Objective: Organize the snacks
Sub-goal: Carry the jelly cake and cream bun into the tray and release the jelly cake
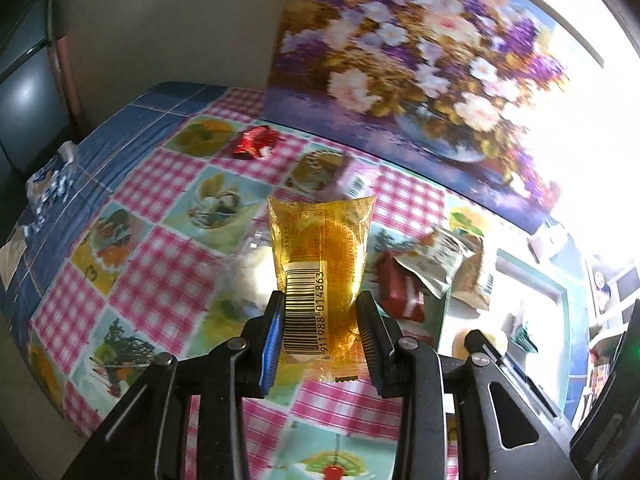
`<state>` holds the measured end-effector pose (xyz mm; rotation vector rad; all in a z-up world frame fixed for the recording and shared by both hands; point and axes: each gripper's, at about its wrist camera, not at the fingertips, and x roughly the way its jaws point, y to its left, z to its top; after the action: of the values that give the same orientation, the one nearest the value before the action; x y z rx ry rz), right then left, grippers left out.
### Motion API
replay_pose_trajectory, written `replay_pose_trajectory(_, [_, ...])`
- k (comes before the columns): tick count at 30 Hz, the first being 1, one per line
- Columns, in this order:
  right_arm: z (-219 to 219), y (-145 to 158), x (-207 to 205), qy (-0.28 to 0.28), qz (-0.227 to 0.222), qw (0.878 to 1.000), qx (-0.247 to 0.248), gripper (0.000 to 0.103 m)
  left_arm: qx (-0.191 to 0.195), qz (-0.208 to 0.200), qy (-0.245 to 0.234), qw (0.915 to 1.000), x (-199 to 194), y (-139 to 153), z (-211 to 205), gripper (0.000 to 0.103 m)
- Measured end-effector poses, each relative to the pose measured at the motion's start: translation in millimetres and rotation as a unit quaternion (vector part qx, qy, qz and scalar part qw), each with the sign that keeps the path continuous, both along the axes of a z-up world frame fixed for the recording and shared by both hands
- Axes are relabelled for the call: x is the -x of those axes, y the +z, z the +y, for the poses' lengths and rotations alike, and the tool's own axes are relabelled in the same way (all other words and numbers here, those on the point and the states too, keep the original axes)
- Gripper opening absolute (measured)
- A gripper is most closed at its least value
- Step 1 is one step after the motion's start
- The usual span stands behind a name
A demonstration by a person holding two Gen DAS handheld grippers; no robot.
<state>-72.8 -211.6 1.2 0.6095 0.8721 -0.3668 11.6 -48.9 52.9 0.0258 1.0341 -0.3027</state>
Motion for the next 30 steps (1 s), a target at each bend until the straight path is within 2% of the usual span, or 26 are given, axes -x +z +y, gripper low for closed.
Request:
replay_pose_trajectory(7, [-44.4,-2.4,25.6,-0.081,0.012,0.997,0.006,0.037,0.001,0.008,-0.059,0.9982,18.1,-5.5,-40.9,0.037])
replay_pose_trajectory(15, [-93.7,-13.7,66.5,-0.186,0.050,0.981,0.016,0.037,-0.015,0.005,-0.142,0.9897,46.4,-17.0,-96.7,0.037])
replay_pose_trajectory(19, [-106.6,-17.4,74.0,-0.206,0.061,0.977,0.010,0.037,-0.012,0.012,-0.177,0.9840,56.7,-30.1,-118.2,0.037])
replay_pose_trajectory(25, [-117.4,-26.5,82.6,-0.223,0.076,0.972,0.006,0.037,-0.018,0.021,-0.193,0.9807,60.4,-51.2,-135.8,0.038])
replay_pose_trajectory(30, [-120.1,-38.8,85.4,-0.234,0.086,0.968,-0.002,0.037,-0.014,0.017,-0.208,0.9778,63.1,-56.4,-144.4,0.038])
